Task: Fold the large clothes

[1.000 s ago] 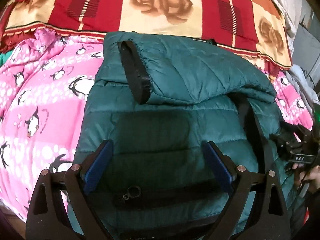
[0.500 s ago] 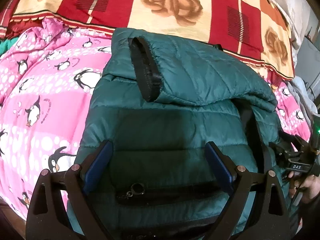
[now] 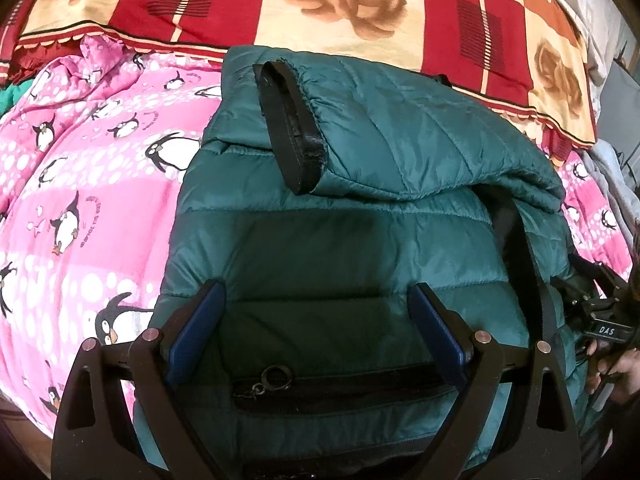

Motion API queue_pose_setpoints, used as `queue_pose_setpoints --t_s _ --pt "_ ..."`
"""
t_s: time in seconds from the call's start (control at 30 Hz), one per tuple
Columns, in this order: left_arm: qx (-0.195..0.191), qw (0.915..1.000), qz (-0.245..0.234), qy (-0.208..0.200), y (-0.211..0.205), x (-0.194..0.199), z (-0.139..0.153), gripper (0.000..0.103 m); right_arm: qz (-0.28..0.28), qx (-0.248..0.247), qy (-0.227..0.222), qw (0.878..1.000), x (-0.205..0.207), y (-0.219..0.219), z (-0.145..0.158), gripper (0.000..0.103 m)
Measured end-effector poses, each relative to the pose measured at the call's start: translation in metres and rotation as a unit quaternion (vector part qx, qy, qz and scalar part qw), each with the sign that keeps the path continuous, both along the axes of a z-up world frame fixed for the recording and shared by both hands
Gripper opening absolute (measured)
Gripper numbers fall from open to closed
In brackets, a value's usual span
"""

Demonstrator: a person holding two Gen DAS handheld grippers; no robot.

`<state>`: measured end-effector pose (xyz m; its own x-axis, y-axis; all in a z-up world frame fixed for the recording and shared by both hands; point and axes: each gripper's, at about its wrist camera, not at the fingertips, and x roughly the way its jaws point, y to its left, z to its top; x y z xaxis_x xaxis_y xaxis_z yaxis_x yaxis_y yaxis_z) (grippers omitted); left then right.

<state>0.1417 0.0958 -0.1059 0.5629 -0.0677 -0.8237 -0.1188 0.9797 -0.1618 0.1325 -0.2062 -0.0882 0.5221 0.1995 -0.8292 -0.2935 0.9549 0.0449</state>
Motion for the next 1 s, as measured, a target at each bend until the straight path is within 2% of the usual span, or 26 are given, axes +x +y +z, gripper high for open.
queue_pose_setpoints --t_s 0.27,0.47,0.57,0.67,0.77,0.87,0.93,1.0 --pt "-0.019 0.9995 0.019 -0.017 0.009 -0.006 0.007 0.093 -0.019 0.005 0.013 1.0 0.002 -0.003 0.01 0.101" --pt "-0.023 0.9991 0.034 -0.012 0.011 -0.011 0.01 0.093 -0.071 0.022 -0.011 0.997 -0.012 -0.033 0.051 0.099" --pt "-0.004 0.9992 0.038 -0.01 0.013 -0.022 0.018 0.093 -0.095 0.013 -0.021 0.995 -0.03 -0.058 0.064 0.099" --pt "0.058 0.9964 0.056 -0.026 0.025 -0.039 0.031 0.093 -0.114 0.006 -0.044 0.992 -0.058 -0.083 0.072 0.099" --pt "0.08 0.9924 0.084 -0.04 0.048 -0.055 0.039 0.093 -0.144 -0.004 -0.056 0.988 -0.084 -0.109 0.069 0.099" --pt "0.057 0.99 0.123 -0.04 0.079 -0.072 0.038 0.093 -0.184 0.02 -0.054 0.981 -0.102 -0.134 0.06 0.099" --pt "0.05 0.9884 0.138 -0.039 0.09 -0.081 0.034 0.093 -0.228 0.052 -0.057 0.971 -0.11 -0.152 0.062 0.098" --pt "0.038 0.9878 0.147 -0.031 0.098 -0.087 0.028 0.093 -0.258 0.06 -0.073 0.962 -0.116 -0.161 0.065 0.098"
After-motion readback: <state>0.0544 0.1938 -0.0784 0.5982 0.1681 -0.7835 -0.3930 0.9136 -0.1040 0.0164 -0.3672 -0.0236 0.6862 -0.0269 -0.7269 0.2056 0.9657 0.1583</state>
